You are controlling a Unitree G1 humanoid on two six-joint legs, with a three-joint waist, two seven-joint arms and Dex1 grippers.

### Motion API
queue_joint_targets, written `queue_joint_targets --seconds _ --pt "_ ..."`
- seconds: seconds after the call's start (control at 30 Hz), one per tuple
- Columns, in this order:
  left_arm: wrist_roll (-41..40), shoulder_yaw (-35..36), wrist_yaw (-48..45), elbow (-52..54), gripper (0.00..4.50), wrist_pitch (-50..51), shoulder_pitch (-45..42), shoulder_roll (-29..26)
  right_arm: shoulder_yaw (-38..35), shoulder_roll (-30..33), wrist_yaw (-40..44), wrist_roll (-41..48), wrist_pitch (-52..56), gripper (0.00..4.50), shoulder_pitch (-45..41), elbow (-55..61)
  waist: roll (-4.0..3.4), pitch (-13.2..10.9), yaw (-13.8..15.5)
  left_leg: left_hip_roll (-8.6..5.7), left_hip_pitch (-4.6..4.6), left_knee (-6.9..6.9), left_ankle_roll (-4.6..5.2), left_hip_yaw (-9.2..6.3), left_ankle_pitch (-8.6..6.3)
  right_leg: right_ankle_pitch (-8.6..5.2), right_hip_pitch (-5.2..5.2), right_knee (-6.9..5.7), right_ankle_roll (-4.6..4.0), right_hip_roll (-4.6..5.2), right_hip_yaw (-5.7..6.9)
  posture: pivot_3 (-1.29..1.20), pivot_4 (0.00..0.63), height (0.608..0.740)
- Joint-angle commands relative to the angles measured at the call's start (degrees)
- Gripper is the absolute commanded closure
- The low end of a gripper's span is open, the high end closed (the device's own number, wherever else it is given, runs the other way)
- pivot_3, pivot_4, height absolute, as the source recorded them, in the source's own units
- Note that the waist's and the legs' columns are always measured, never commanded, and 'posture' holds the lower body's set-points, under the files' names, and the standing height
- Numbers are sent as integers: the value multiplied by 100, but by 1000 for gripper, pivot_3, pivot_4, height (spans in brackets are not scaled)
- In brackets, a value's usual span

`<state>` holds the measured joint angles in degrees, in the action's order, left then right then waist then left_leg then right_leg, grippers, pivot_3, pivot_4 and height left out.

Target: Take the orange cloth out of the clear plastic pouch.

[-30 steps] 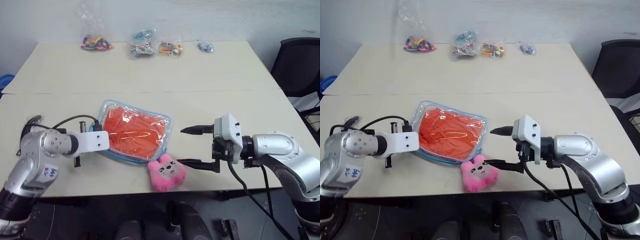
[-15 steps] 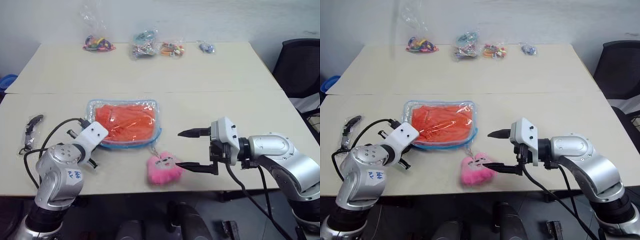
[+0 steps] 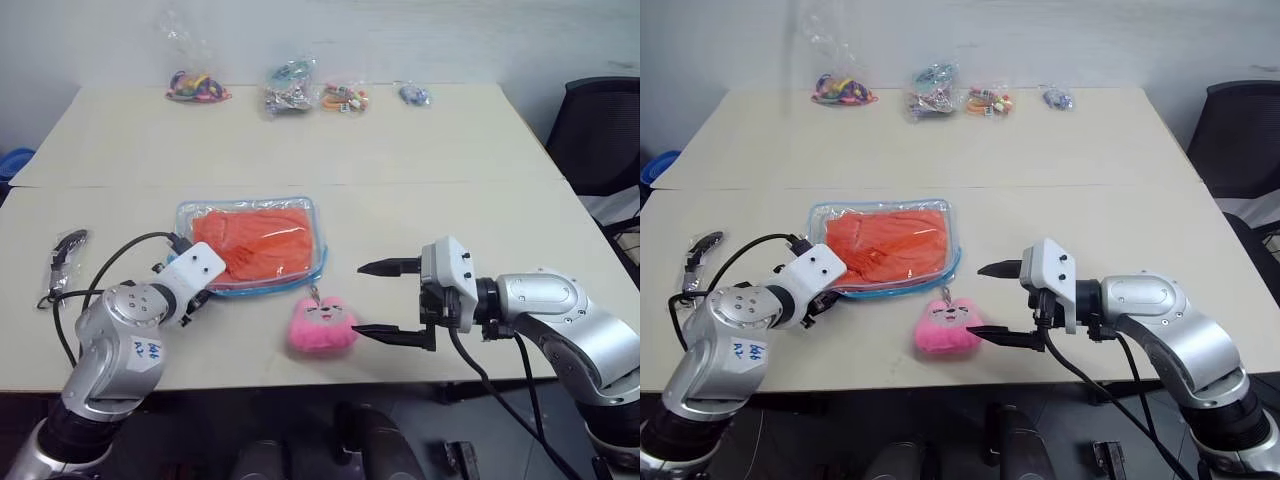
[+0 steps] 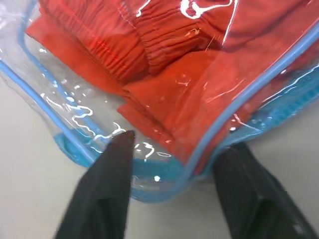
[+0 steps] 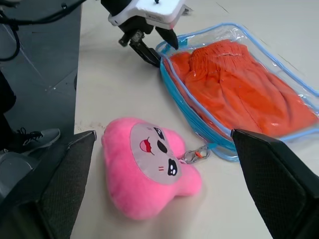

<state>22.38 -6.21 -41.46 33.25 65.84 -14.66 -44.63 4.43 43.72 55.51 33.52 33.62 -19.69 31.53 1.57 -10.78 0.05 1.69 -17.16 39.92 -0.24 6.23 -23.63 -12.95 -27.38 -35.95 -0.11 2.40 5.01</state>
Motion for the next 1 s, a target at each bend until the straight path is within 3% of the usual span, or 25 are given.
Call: queue_joint_targets --seconds 0.03,0.13,0.3,0.4,0.47,0.57,0.7,0.87,1.0 --pt "-668 813 -106 63 850 -469 125 235 -112 27 22 12 -131 0 -14 181 0 0 -3 1 0 0 0 0 0 0 -2 0 0 0 0 0 150 740" --pt "-1468 1807 -541 40 850 -1465 550 281 -131 37 46 15 -114 0 -17 177 2 0 -1 2 -1 3 -1 -3 0 0 -11 1 0 0 3 0 150 740" --pt "-2753 3120 -1902 -179 850 -2893 1454 -168 -142 84 134 32 -95 0 -55 126 2 0 -16 7 0 3 -8 1 -3 -3 -17 1 -5 -1 7 0 150 740" --pt "-3173 3473 -2423 -673 850 -3505 1485 -674 -164 121 211 36 -89 0 -131 57 2 0 1 5 4 6 -9 -1 -3 -4 -12 3 -7 -1 12 0 150 740" --pt "-3698 3449 -2609 -846 850 -3389 1038 -864 -186 138 256 54 -75 0 -198 3 2 0 51 2 4 9 -8 -7 -3 -4 -7 8 -7 0 16 0 150 740" --pt "-4367 2924 -2779 -727 850 -3044 375 -947 -173 149 326 34 -72 0 -286 -71 2 0 112 -2 1 10 1 -7 -7 0 -3 12 0 1 15 0 150 740" --pt "-4669 1606 -3040 -501 850 -2881 -358 -947 -154 163 418 35 -40 0 -453 -152 2 0 114 -3 -5 9 0 -1 -9 4 -4 9 7 0 15 0 150 740" --pt "-4379 34 -3408 -1016 850 -3096 -1313 -710 -213 290 520 126 80 0 -517 -82 2 0 97 -2 -10 13 -4 3 -9 5 0 21 9 -11 11 0 150 740" --pt "-3970 -923 -3476 -1799 850 -3446 -1970 -151 -367 421 446 203 191 0 -387 79 2 0 112 -2 -11 13 -11 11 -7 3 4 13 5 -22 -1 0 150 740"
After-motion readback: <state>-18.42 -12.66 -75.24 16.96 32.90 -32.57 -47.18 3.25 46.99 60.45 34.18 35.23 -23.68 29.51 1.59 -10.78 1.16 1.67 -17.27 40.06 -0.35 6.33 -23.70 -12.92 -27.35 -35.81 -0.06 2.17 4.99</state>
